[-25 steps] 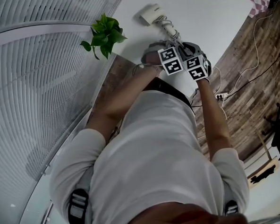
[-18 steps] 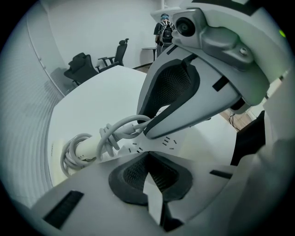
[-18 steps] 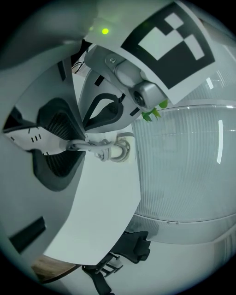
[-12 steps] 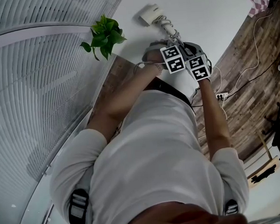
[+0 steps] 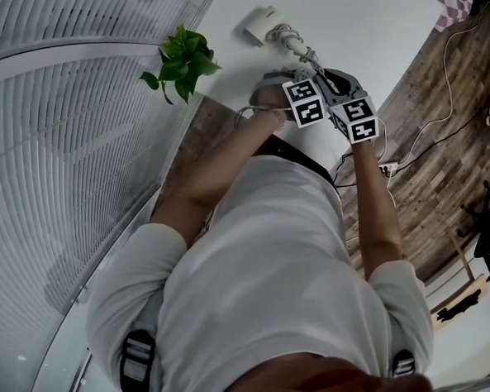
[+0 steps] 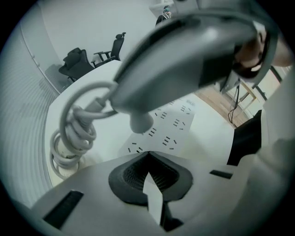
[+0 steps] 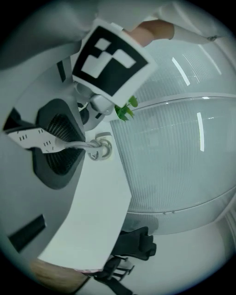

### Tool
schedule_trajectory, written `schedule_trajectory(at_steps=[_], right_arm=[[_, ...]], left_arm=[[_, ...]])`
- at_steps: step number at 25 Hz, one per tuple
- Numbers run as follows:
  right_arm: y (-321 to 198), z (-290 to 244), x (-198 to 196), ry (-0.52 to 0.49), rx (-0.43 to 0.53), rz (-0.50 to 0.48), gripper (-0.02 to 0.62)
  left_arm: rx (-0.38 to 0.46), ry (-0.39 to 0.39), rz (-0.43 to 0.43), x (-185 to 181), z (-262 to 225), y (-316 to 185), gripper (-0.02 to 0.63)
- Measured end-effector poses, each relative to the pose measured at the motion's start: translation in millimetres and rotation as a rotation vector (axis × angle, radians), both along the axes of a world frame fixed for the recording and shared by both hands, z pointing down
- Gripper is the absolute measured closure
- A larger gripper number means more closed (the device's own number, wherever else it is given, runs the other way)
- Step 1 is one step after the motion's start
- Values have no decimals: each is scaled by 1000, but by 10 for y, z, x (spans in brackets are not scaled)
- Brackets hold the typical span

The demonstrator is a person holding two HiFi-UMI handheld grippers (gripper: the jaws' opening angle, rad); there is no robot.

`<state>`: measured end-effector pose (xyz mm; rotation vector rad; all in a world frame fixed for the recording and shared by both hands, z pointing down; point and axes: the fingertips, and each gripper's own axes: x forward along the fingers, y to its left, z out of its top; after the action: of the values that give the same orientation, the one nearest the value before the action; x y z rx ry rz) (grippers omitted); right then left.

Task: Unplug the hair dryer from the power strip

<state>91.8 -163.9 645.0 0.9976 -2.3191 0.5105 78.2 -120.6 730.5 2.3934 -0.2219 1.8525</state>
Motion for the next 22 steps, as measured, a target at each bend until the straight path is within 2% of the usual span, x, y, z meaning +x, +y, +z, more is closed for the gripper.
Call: schedule_trajectory(at_steps=[3,5,14,22], right_arm=[[-112,-153,-18,28,8,-38,526],[-72,-128,-2,8,-10,-39,526],[-28,-72,17,5,-20,-49,526],[-83,-28,147,90,-11,-83,525]], left_arm=[[-27,25,-29,-34,-6,-7,577],[-36,37,-45,-45,-16,12,577],[-2,23,-19,-20,-7,-6,577],[-19,27,-17,-20,-11,1,577]])
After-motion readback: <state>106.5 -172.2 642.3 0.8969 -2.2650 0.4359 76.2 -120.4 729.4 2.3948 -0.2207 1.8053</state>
